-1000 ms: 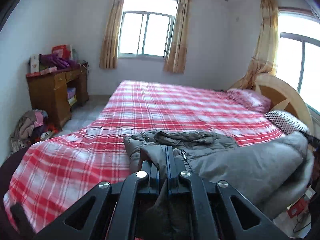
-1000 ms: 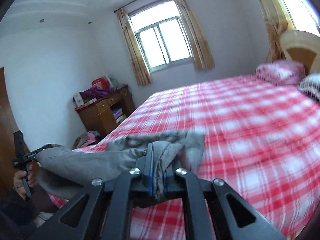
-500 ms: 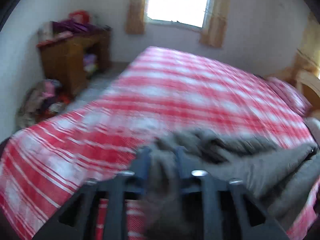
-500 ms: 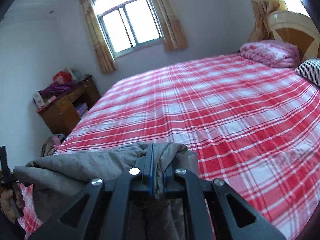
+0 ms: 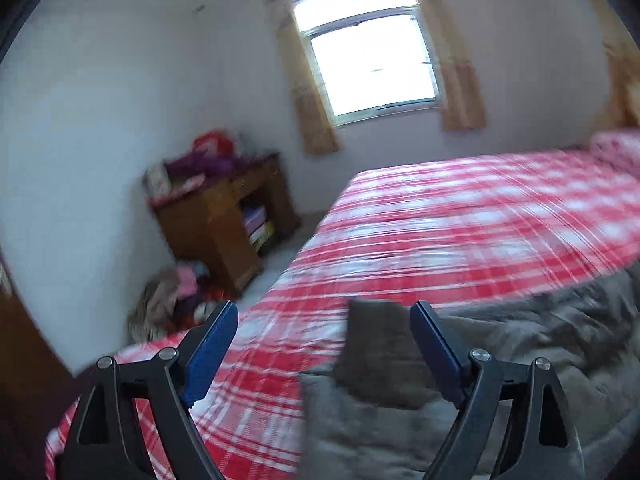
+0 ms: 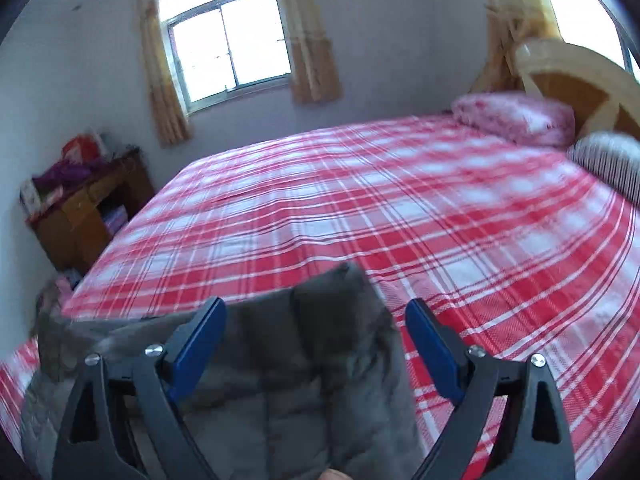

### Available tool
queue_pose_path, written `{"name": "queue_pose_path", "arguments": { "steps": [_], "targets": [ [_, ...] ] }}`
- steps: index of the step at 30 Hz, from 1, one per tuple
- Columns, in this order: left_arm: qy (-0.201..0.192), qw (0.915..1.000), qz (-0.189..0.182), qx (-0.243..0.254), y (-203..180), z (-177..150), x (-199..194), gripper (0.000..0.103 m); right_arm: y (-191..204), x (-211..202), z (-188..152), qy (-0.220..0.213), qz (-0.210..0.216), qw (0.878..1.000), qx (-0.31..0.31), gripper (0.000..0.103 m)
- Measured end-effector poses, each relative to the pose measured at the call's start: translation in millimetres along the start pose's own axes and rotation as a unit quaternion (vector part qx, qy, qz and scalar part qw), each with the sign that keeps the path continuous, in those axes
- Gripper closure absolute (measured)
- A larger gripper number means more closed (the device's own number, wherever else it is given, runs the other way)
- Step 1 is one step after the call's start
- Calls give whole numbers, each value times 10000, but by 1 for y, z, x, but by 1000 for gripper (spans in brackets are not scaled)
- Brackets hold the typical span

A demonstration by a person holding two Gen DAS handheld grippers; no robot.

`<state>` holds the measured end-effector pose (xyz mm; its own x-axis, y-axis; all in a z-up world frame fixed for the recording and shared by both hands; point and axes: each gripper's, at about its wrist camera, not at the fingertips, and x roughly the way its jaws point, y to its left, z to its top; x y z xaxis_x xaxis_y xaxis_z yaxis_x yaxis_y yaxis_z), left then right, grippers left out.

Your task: Fold large clothes

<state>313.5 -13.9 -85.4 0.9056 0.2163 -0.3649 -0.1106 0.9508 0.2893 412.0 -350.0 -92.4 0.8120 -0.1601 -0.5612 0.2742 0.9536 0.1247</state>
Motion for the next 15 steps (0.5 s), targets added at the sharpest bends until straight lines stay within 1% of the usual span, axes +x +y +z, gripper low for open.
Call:
{"name": "queue_pose_path", "arguments": {
  "steps": [1,2,4,5,7,8,9,10,11,13,15],
  "targets": [
    [-67,9999,-61,133,-10,0,-2,14,11,-9,-4,-3,8,9999,-145,9],
    [-179,9991,-153,351,-27,-5,-8,12,27,-24,-13,-15,199,9994,-299,9],
    [-299,9966,-289,718,-51,-12,-11,7,57,-38,-33,47,537,9958,-738,9],
    [-350,9941,-259,990,-66,-18,-8,6,72,-41,-44,93,665,9926,-1009,9],
    [-337,9893,-93,1414,-87,-27,6,5,94,-37,-60,272,784,9854,-1486,9],
    [-305,9857,153,1649,-95,-35,23,5,100,-30,-65,301,764,9835,-1612,9],
    [-191,9848,285,1702,-97,-37,36,5,105,-22,-68,333,703,9817,-1738,9],
    [-71,9852,366,1671,-96,-39,45,5,109,-11,-70,439,630,9794,-1870,10],
    [186,9868,475,1535,-89,-38,65,5,111,1,-69,554,545,9775,-1962,10],
    [723,9900,611,1044,-68,-36,100,5,107,18,-65,686,376,9780,-1934,10],
    [1095,9902,611,623,-52,-37,123,5,96,37,-59,758,197,9810,-1775,10]
  ]
}}
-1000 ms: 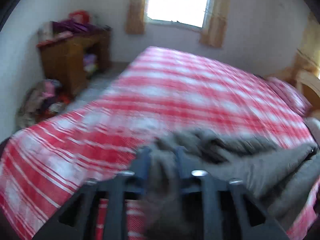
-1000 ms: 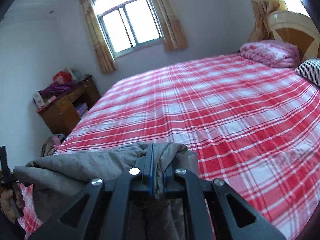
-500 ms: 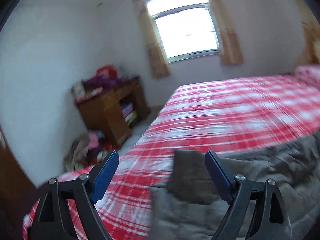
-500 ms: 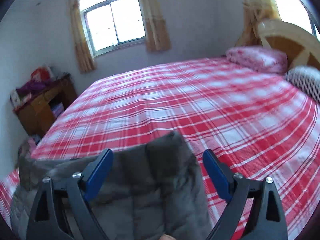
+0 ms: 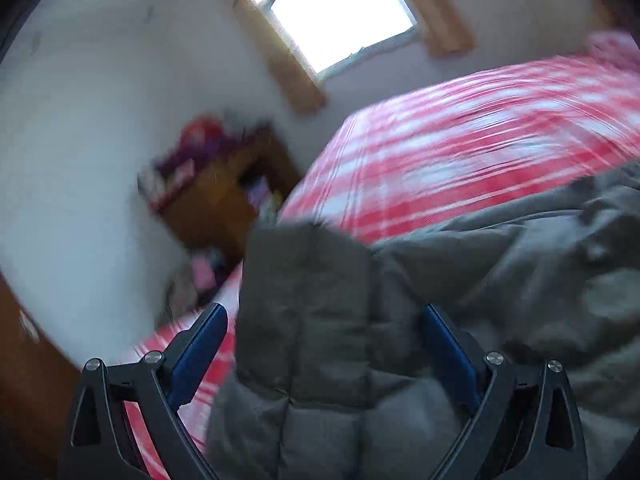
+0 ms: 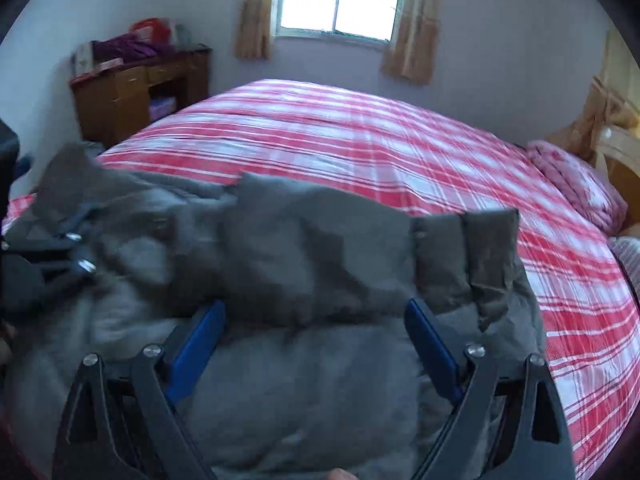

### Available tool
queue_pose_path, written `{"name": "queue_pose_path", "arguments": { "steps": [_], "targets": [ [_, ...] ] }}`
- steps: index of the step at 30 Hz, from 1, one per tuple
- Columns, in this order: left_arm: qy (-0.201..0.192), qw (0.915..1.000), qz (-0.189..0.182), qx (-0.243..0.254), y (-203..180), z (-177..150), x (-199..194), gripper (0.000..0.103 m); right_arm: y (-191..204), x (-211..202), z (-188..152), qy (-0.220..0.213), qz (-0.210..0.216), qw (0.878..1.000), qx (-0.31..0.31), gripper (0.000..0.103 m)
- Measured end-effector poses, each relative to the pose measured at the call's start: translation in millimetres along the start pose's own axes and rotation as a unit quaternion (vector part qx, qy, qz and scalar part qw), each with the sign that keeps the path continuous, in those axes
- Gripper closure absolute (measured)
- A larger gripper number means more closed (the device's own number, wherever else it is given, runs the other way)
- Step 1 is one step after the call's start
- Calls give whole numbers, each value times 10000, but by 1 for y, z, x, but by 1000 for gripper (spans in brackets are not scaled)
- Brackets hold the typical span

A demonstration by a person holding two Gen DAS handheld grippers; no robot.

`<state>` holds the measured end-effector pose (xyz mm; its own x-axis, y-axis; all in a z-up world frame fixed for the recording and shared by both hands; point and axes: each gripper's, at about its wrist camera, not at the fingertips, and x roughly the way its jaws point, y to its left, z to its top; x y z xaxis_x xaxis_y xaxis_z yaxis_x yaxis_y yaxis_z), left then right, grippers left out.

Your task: Fold large clothes

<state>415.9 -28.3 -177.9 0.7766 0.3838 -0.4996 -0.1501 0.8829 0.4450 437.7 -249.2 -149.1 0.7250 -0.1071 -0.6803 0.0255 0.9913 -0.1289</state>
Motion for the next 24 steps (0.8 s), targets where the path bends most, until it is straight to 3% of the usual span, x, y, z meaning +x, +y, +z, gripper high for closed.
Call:
{"name": "queue_pose_path", "arguments": {
  "steps": [4,8,13,17,24],
  "targets": [
    [406,9976,-138,-538,9,-1,34,5,-23,23,-7,79,-103,9989,451,11],
    [369,9985,-67,-406,-2,-1,40,5,-30,32,-10,56,-74,9978,663,11],
    [580,9968,-252,-486,-1,-2,48,1,-41,44,-13,206,72,9953,939,10],
    [748,9946,-417,-593,1,-4,56,1,-41,50,-13,268,139,9944,1016,10],
    [869,9941,-396,-518,-4,-7,59,1,-40,57,-13,399,123,9939,1020,10]
  ]
}}
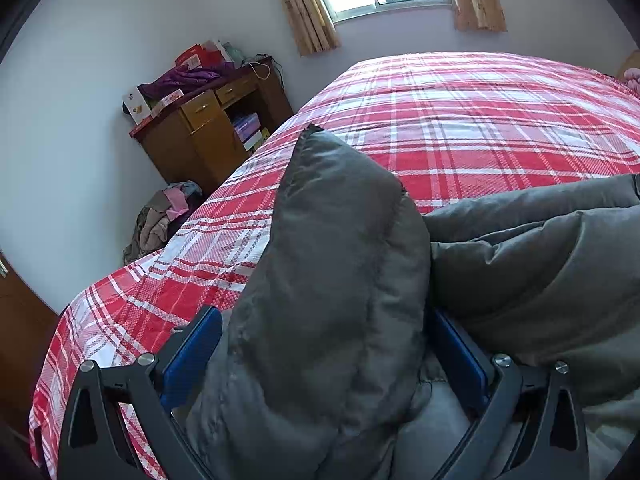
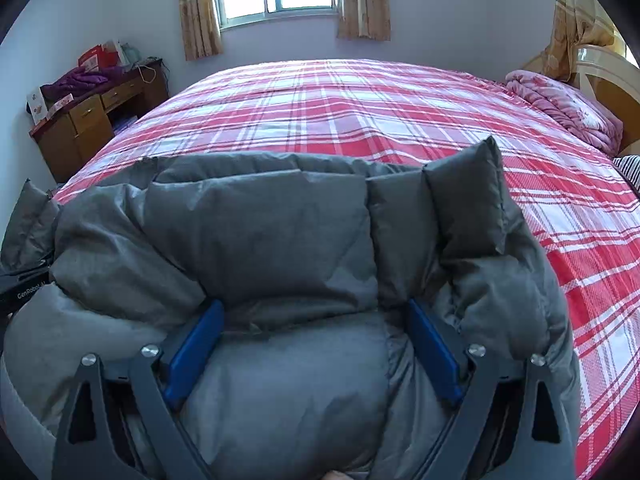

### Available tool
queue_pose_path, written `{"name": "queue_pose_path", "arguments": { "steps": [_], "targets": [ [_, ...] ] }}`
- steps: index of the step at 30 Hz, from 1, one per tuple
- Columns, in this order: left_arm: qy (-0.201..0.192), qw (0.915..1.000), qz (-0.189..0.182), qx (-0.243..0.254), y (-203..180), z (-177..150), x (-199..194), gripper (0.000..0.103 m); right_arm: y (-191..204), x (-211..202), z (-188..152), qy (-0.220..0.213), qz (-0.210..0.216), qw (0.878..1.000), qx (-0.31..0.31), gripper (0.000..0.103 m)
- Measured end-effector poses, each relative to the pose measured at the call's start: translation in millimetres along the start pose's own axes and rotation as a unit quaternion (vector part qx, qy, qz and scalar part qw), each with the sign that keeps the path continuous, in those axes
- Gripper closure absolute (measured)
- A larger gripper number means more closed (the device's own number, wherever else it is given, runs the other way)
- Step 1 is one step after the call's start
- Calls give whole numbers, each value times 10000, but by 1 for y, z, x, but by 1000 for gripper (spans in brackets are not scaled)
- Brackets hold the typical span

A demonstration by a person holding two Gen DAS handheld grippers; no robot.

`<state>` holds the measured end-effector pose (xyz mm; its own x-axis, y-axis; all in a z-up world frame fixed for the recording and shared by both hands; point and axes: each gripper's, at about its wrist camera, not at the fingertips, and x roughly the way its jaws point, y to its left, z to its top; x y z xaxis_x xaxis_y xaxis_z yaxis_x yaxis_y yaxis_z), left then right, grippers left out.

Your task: Fold large clothes

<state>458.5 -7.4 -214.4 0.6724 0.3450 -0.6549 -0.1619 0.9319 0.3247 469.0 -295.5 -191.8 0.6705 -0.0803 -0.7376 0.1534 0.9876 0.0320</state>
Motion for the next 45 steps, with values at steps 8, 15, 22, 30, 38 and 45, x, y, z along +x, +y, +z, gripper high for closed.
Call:
{"name": "queue_pose_path", "arguments": {
  "steps": [8,15,22,30,38,45],
  "targets": [
    [44,10000,30,39,0,0,1,1,2,5,0,166,-100,9998,-63,8],
    [50,9999,74,72,-1,1,1,1,4,9,0,257,-156,9995,-104,7],
    [56,9992,303,267,-5,6,-7,1,8,11,1,333,-260,9989,-178,6],
    [-590,9978,286,-115,18,32,-73,1,43,-51,35,-365,-758,9965,-1,13],
    [-23,9980,625,-25,-2,19,-6,1,115,5,48,-75,-440,9976,-533,13],
    [27,9984,551,-118,-7,17,5,1,107,35,33,127,-382,9986,-356,8]
  ]
}}
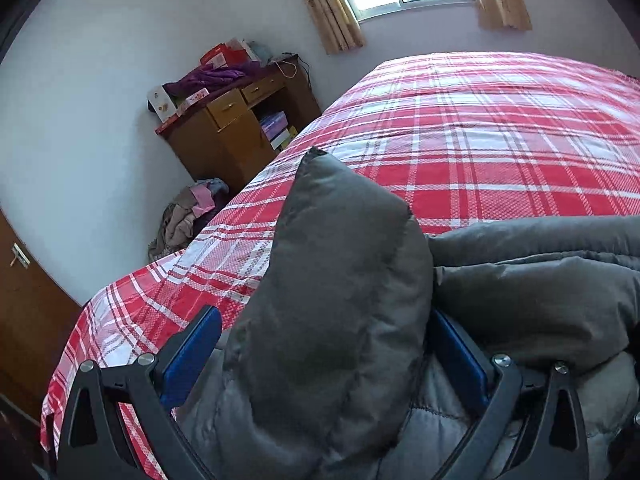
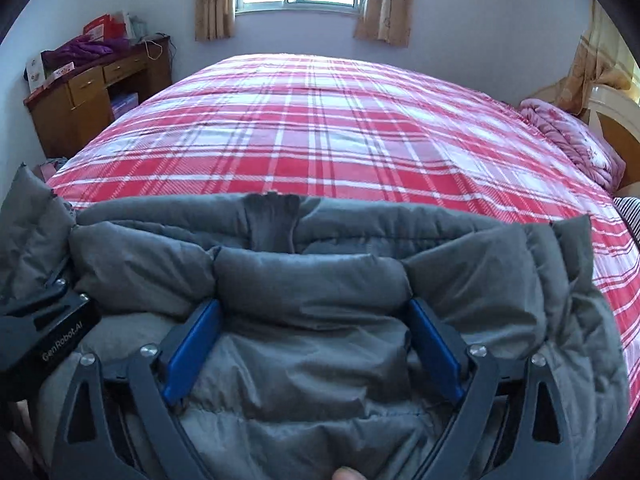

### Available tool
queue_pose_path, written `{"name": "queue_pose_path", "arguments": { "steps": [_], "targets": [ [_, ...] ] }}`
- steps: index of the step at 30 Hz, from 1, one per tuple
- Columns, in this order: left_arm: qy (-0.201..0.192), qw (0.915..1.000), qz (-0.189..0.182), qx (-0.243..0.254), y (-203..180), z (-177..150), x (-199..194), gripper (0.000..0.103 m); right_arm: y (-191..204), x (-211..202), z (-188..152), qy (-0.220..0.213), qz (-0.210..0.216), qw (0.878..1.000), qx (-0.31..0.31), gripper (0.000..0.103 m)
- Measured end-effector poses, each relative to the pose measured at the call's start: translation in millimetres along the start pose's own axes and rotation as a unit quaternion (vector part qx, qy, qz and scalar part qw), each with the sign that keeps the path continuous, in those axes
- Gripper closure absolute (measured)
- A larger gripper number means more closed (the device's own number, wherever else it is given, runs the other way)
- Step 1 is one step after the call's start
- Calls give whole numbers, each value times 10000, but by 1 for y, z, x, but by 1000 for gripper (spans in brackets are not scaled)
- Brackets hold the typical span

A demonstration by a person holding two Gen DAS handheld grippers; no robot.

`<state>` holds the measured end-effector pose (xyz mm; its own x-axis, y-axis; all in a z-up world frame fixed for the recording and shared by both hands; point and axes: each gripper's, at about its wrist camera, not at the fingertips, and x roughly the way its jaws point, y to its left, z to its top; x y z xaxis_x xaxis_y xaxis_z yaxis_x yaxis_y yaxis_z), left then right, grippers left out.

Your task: Fold large clothes

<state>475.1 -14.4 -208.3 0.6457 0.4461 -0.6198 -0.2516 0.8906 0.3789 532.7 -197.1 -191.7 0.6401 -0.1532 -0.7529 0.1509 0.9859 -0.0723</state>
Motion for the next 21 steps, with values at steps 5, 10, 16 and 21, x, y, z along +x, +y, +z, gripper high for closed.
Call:
{"name": "queue_pose_path", "arguments": {
  "steps": [5,10,16,21],
  "targets": [
    [-47,9994,267,205,-10,-2,-1,1,1,1,-4,96,-6,10000,9,7],
    [-59,9993,300,227,-11,-2,-1,1,6,6,-4,203,-131,9997,-100,6],
    [-53,9991,338,261,-12,-2,0,1,7,10,-4,255,-177,9994,-144,5],
    [202,9993,16,305,-5,6,-4,1,7,13,-3,310,-174,9992,-155,3]
  ]
}}
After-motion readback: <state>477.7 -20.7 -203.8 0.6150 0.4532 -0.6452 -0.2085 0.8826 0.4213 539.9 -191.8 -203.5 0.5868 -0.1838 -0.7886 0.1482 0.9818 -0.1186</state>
